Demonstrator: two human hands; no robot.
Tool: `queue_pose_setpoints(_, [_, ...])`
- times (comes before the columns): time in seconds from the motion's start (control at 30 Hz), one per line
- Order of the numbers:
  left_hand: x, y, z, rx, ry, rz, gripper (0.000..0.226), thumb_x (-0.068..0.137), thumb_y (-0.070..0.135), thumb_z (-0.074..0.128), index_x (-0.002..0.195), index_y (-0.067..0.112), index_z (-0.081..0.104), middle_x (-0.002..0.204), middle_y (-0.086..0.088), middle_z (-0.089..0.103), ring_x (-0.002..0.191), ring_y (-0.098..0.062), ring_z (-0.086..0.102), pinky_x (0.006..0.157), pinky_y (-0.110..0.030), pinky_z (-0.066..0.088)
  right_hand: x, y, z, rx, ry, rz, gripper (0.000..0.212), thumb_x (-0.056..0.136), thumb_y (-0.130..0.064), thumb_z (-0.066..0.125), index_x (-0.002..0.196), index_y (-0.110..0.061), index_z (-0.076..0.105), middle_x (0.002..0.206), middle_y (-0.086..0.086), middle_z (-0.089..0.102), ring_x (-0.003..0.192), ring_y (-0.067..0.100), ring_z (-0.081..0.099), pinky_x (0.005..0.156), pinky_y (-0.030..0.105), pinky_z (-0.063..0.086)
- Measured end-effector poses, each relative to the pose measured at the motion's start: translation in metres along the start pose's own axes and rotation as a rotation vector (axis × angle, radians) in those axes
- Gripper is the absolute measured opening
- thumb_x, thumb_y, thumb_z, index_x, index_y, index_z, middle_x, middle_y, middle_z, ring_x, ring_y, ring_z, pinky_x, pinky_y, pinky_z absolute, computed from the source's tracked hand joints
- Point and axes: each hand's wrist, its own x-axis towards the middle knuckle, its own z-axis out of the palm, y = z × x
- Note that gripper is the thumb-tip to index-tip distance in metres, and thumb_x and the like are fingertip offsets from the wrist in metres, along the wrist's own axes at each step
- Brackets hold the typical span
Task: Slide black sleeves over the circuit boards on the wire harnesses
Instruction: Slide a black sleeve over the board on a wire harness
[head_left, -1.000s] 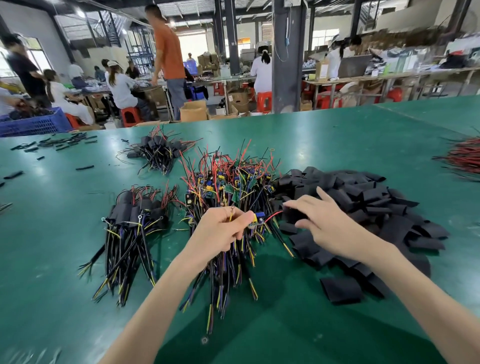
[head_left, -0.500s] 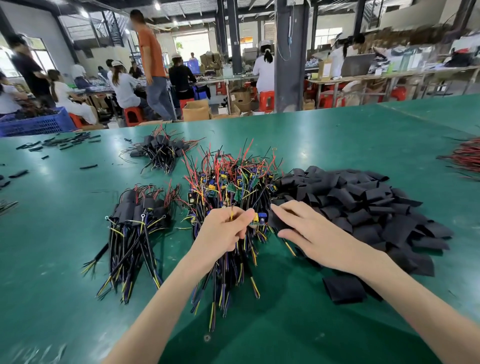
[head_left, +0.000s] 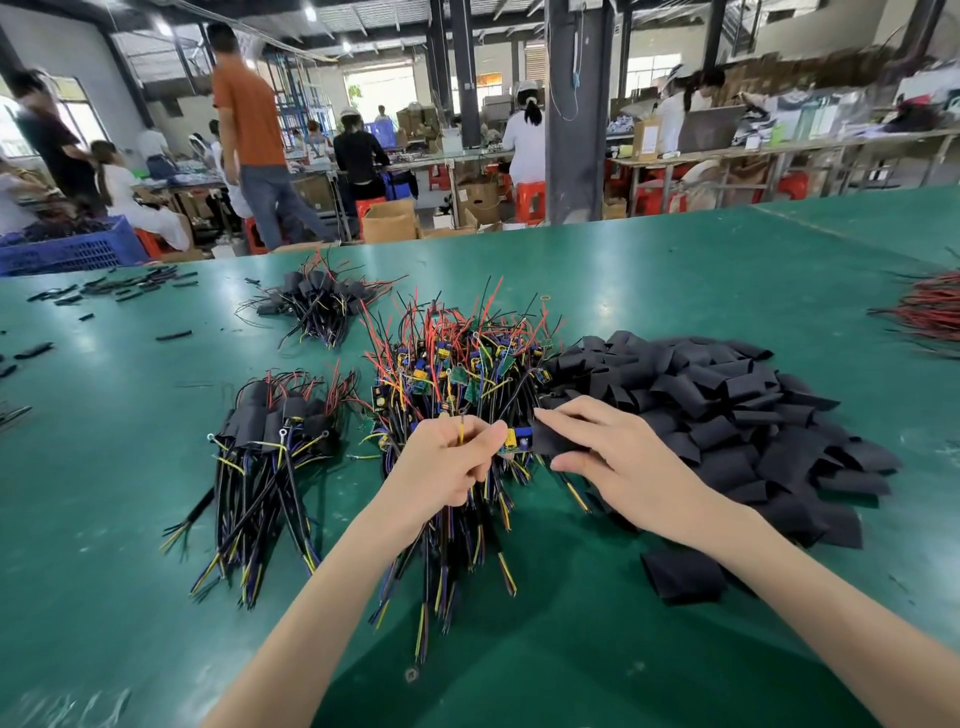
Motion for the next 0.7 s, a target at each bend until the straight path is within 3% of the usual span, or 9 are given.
queue_pose_setpoints(0.2, [-0.0018,-0.0019,0.002,0.03,-0.029,0.009,0.037,0.094,0.028,0.058,0.057,0.023,0.056,0.051,0.002,0.046,0.04,-0.008,0.022,0.038,-0.016,0.02,-0.001,-0.0031,-0.0016,0.046,-0.031,-0.016,0.045,0.085,-0.006,0.065,0.13,-0.007,0.055,0.116,0.0,0.056,0.099,0.014,0.052,0.09,0.024,0.04])
queue_pose_setpoints(0.33, [-0.0023,-0.0039,0.0042,0.1,-0.017,0.035,0.03,0.093,0.029,0.059,0.065,0.019,0.057,0.05,0.003,0.05,0.038,-0.007,0.026,0.038,-0.017,0.023,-0.0014,-0.0058,-0.0005,0.036,-0.053,-0.061,0.045,0.084,-0.006,0.066,0.127,-0.006,0.057,0.113,0.001,0.057,0.089,0.004,0.045,0.084,0.009,0.032])
queue_pose_setpoints(0.5, [-0.0021,-0.0063,0.0051,0.09,0.012,0.063,0.016,0.094,0.023,0.057,0.083,0.012,0.06,0.058,0.006,0.059,0.043,-0.009,0.033,0.038,-0.02,0.029,-0.0008,-0.0043,0.0014,0.049,0.016,-0.023,0.043,0.083,-0.006,0.067,0.126,-0.007,0.058,0.113,-0.001,0.058,0.1,0.014,0.053,0.091,0.019,0.037])
queue_pose_setpoints(0.7, [-0.0021,-0.0082,0.0016,0.067,0.016,0.116,0.017,0.092,0.012,0.059,0.075,0.014,0.06,0.061,0.003,0.063,0.047,-0.013,0.037,0.039,-0.022,0.035,-0.0016,-0.0031,0.0028,0.042,0.018,-0.038,0.044,0.082,-0.005,0.068,0.126,-0.007,0.058,0.114,0.001,0.059,0.101,0.014,0.053,0.093,0.02,0.037])
